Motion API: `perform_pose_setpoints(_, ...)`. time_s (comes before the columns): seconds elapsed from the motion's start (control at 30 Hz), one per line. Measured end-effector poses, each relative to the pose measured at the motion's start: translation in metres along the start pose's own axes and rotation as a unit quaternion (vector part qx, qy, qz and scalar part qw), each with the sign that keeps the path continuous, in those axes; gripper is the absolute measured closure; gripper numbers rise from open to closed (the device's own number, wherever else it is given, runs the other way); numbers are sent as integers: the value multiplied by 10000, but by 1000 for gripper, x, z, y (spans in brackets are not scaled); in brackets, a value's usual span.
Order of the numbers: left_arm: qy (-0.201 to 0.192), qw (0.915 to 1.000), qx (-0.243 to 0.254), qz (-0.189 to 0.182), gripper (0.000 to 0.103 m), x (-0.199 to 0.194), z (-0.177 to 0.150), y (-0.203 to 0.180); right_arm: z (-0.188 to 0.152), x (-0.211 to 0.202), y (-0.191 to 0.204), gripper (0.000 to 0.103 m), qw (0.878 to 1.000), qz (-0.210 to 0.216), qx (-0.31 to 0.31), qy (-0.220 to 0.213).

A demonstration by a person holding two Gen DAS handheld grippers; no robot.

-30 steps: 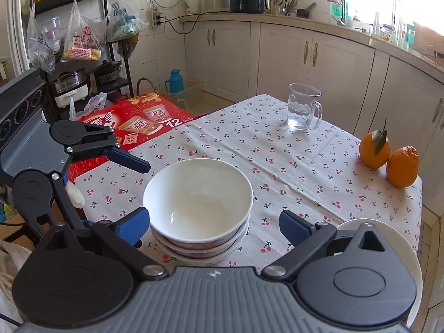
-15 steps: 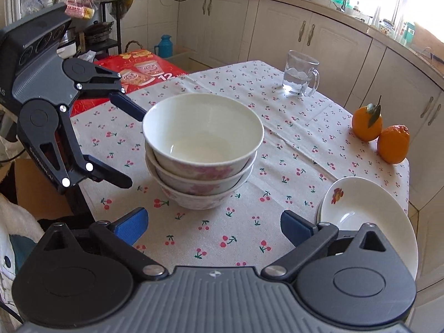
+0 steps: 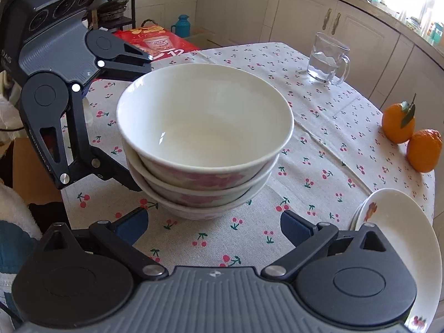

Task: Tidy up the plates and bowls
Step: 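Grasp the stacked bowls from opposite sides with both grippers, then lift the bowl stack with both grippers and carry it over the plates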

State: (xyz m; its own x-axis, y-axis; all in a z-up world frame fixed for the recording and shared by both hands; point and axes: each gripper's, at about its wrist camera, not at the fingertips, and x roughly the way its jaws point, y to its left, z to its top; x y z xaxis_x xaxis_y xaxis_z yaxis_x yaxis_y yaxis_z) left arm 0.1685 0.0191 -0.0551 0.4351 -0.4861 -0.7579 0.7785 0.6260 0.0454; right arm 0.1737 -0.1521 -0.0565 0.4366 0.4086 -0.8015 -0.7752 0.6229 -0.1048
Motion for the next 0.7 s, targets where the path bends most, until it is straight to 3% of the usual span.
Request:
perform_pose_setpoints(0.33,1,9946,884,-538,12,4,10,2,15,6,-7,12,9981,402,-445,146)
perform_pose_setpoints(0.7,-31,9922,894,-866,18,8,14,10,21,0,-9,17,9969,661,-414,136)
